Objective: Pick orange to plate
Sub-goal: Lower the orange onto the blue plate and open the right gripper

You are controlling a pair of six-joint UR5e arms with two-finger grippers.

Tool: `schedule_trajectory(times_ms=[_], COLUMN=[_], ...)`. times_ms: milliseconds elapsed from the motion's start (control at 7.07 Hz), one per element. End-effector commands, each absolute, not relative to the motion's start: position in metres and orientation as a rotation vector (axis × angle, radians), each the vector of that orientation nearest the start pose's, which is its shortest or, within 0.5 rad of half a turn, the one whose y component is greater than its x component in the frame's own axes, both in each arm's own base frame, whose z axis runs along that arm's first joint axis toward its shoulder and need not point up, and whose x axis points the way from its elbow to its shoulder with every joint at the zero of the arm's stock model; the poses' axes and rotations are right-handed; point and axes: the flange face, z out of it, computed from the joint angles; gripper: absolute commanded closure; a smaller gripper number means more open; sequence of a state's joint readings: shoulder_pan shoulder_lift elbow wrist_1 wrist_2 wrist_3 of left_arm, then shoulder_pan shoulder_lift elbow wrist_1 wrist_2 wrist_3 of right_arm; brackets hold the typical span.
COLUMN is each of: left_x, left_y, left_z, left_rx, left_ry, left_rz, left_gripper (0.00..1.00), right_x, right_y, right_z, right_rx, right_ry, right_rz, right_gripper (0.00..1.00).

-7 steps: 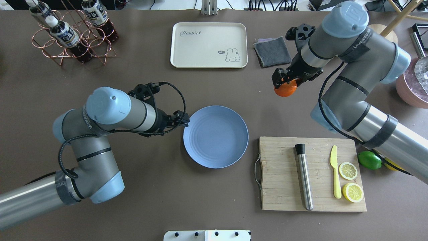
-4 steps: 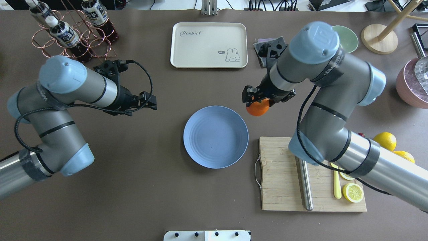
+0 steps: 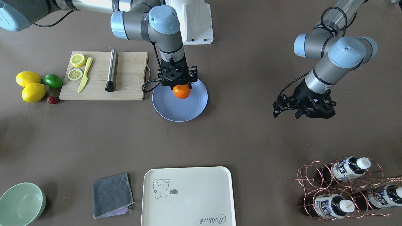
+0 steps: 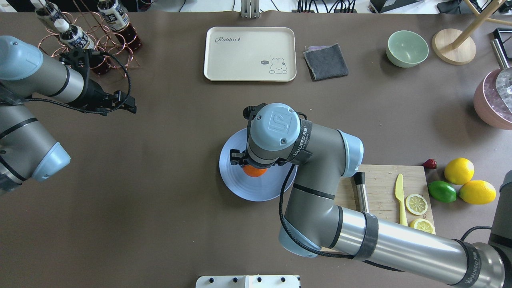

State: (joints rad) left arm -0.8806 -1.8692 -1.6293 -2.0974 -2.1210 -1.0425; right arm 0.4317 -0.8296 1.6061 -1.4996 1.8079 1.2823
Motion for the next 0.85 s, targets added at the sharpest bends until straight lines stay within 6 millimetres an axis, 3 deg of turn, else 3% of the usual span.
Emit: schedule_trajectory(times_ms=[0, 283, 425, 566, 708], left_x=[0.332, 0.332, 0.332, 0.332, 0.332], left_y=[-0.531, -0.531, -0.531, -0.531, -0.531], left_z=[0.41, 0.41, 0.409, 0.408, 0.407], left_rx=[0.165, 0.164, 0.165, 0.165, 0.167], left_ry=[0.985, 0.984, 0.985, 0.986, 0.987], left_rz=[-0.08, -0.081, -0.082, -0.083, -0.083], left_gripper=[0.04, 0.04, 0.04, 0.04, 0.04], right_x=[-0.602, -0.602, -0.601, -0.6, -0.6], right_y=[-0.396, -0.398, -0.4, -0.4, -0.4], right_z=[0.197, 0.204, 0.207, 0.211, 0.212], right_rx=[0.085, 0.084, 0.084, 0.078, 0.076], right_ry=[-0.85, -0.839, -0.836, -0.831, -0.831], right_rz=[0.031, 0.027, 0.031, 0.039, 0.044], right_gripper=[1.0, 1.0, 0.65, 0.01, 0.0])
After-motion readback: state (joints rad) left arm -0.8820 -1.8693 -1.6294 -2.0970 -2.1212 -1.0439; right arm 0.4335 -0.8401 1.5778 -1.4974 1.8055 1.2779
